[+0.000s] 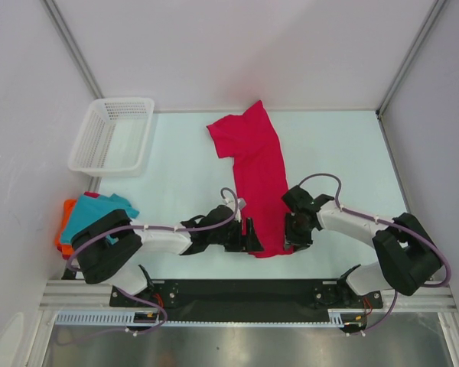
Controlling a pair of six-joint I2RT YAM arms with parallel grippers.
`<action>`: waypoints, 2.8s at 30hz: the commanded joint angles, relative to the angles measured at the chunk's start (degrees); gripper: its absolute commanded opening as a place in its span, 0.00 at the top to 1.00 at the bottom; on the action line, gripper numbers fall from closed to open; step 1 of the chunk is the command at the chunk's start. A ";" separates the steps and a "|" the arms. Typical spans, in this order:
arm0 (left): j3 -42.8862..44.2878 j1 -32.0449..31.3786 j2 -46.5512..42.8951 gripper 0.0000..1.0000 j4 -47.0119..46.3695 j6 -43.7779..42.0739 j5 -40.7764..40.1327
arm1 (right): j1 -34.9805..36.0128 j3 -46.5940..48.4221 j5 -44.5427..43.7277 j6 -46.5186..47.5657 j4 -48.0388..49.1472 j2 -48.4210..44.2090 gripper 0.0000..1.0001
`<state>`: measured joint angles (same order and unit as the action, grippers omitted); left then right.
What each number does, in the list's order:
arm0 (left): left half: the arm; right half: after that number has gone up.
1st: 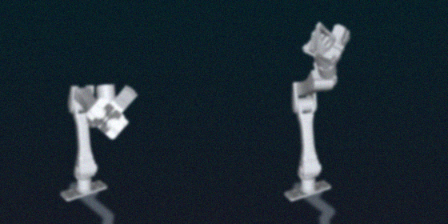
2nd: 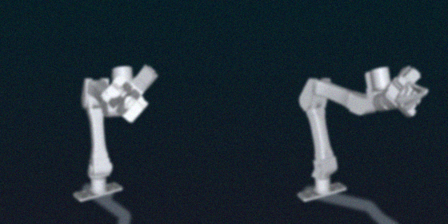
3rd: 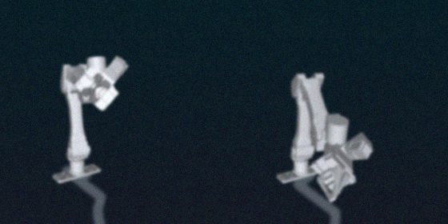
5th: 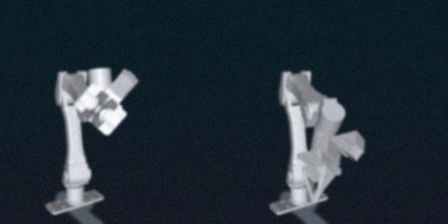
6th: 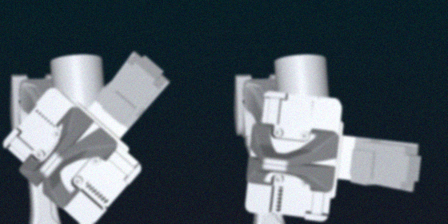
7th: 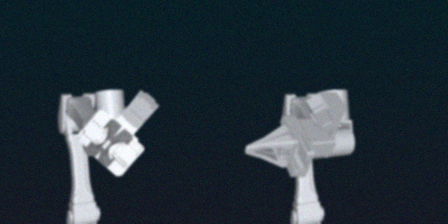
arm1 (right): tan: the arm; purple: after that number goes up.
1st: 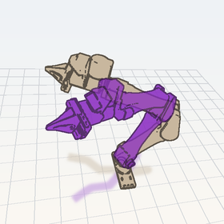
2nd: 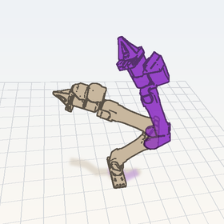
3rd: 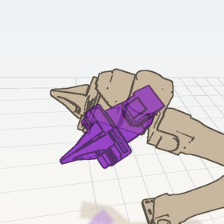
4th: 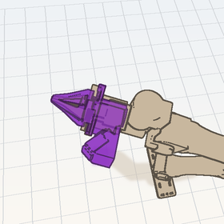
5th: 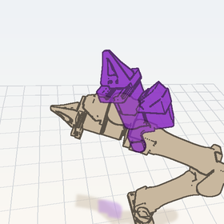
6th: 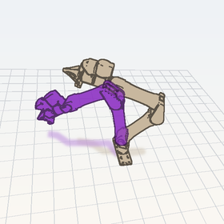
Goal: Fold and stack the t-shirts
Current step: Grab the bottom of the folded rectangular tshirt with both arms, then fold the folded rectangular tshirt in 1/3 of the way
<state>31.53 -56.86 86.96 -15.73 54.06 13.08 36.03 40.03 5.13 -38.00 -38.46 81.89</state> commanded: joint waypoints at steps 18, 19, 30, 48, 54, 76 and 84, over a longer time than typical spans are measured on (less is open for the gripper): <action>-0.24 0.26 5.08 1.00 1.74 -0.45 0.46 | 1.50 -5.40 -4.86 -1.81 2.26 -10.95 1.00; -0.15 0.35 3.58 1.00 4.19 -0.62 -0.16 | 1.67 -4.79 -4.95 -1.90 1.55 -13.05 1.00; 2.48 0.26 -19.27 1.00 25.30 -0.10 -5.87 | 5.10 -0.05 -4.78 -4.01 -6.45 -21.33 1.00; 7.92 10.09 -25.44 1.00 34.89 -4.22 -10.18 | 2.56 22.44 -4.51 6.35 1.54 1.51 1.00; 15.74 18.09 -17.27 1.00 34.54 -10.37 -8.25 | -0.69 33.08 -3.64 10.49 1.02 10.30 1.00; 38.51 29.17 14.28 1.00 32.95 -17.68 0.80 | -9.22 40.56 -5.04 11.81 4.00 21.73 1.00; 44.14 30.23 18.77 1.00 34.18 -17.77 2.29 | -10.72 47.41 -5.04 12.25 3.13 28.15 0.99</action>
<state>71.90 -27.31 104.31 18.06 37.43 13.43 25.71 82.61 1.67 -26.85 -35.57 107.44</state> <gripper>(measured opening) 0.009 0.033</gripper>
